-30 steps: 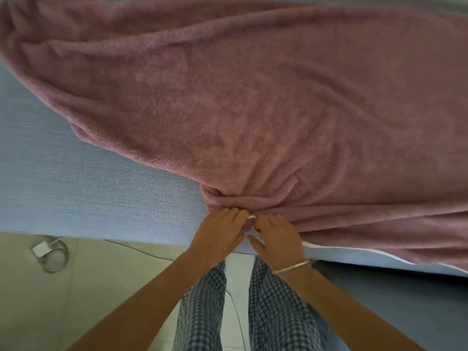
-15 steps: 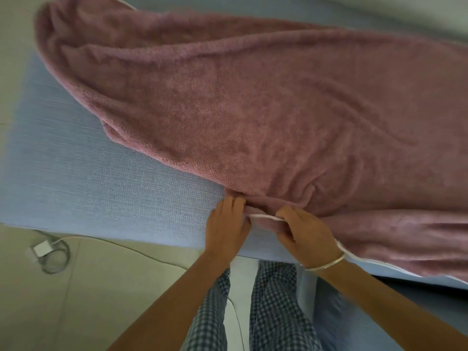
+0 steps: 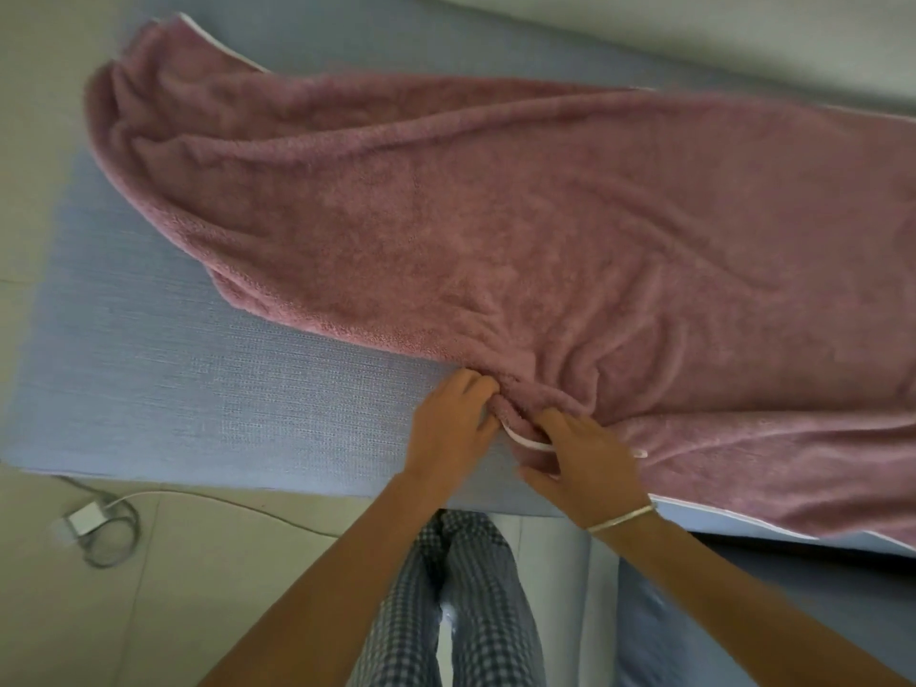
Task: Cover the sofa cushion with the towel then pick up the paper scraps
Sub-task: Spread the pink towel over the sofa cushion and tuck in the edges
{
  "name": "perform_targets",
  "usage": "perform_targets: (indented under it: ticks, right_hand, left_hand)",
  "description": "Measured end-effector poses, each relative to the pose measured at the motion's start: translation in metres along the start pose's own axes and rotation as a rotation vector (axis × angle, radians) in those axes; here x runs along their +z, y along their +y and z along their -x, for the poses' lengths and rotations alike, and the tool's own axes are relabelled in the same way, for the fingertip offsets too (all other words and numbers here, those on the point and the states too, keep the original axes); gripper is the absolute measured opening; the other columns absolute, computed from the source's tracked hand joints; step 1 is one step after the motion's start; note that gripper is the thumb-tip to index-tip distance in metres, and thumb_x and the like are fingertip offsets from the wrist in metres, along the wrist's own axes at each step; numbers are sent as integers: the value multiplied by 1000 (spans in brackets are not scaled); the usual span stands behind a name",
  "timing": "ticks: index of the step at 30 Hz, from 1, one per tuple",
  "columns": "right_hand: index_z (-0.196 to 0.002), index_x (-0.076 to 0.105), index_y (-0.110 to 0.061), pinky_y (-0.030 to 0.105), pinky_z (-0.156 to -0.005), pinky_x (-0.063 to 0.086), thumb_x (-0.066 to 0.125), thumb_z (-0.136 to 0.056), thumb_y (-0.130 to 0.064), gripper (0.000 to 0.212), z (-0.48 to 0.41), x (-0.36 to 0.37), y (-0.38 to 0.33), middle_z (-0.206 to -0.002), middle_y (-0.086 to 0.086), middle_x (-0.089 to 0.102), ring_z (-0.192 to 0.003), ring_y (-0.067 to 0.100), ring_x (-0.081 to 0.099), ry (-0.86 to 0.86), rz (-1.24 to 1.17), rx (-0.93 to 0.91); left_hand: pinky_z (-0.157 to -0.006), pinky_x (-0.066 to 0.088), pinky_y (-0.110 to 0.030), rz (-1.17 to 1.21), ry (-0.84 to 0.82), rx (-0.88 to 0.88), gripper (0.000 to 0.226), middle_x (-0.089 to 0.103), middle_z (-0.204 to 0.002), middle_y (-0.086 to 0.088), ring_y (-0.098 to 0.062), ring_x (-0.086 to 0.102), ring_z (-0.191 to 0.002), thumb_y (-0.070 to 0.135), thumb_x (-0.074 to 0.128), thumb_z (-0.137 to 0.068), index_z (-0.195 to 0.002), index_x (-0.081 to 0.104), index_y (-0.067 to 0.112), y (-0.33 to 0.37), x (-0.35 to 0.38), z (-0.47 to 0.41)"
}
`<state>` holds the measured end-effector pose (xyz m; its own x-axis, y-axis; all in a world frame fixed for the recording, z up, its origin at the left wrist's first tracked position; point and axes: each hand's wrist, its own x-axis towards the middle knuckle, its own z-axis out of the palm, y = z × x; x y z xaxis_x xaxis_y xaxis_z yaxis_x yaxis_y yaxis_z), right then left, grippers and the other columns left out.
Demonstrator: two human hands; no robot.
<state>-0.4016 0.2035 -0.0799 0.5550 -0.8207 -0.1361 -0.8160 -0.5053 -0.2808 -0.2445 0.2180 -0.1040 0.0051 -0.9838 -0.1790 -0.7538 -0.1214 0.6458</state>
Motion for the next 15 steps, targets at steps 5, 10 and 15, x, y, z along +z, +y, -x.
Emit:
perform_targets:
  ticks: [5, 10, 15]
  right_hand:
    - [-67, 58, -11, 18, -25, 22, 39, -75, -36, 33, -32, 4, -34, -41, 0, 58, -29, 16, 53, 22, -141, 163]
    - [-63, 58, -4, 13, -33, 13, 25, -89, -56, 67, -39, -13, -22, -40, 5, 55, -31, 16, 49, 69, -365, 218]
    - [-83, 49, -14, 17, -44, 28, 27, -71, -66, 57, -34, -22, 7, -51, -15, 34, -44, 3, 36, -114, -567, 293]
  left_hand:
    - [-62, 38, -30, -6, -47, -160, 25, 56, -111, -8, -30, 60, -88, 23, 51, -91, -110, 52, 7, -3, -6, 9]
    - [-64, 34, -27, -24, -85, -316, 41, 49, -119, -11, -28, 54, -98, 27, 55, -88, -118, 40, 3, 10, 4, -6]
    - [-63, 38, -32, -23, 101, -288, 28, 52, -122, -17, -34, 56, -99, 7, 56, -86, -111, 50, -2, 34, 11, -39]
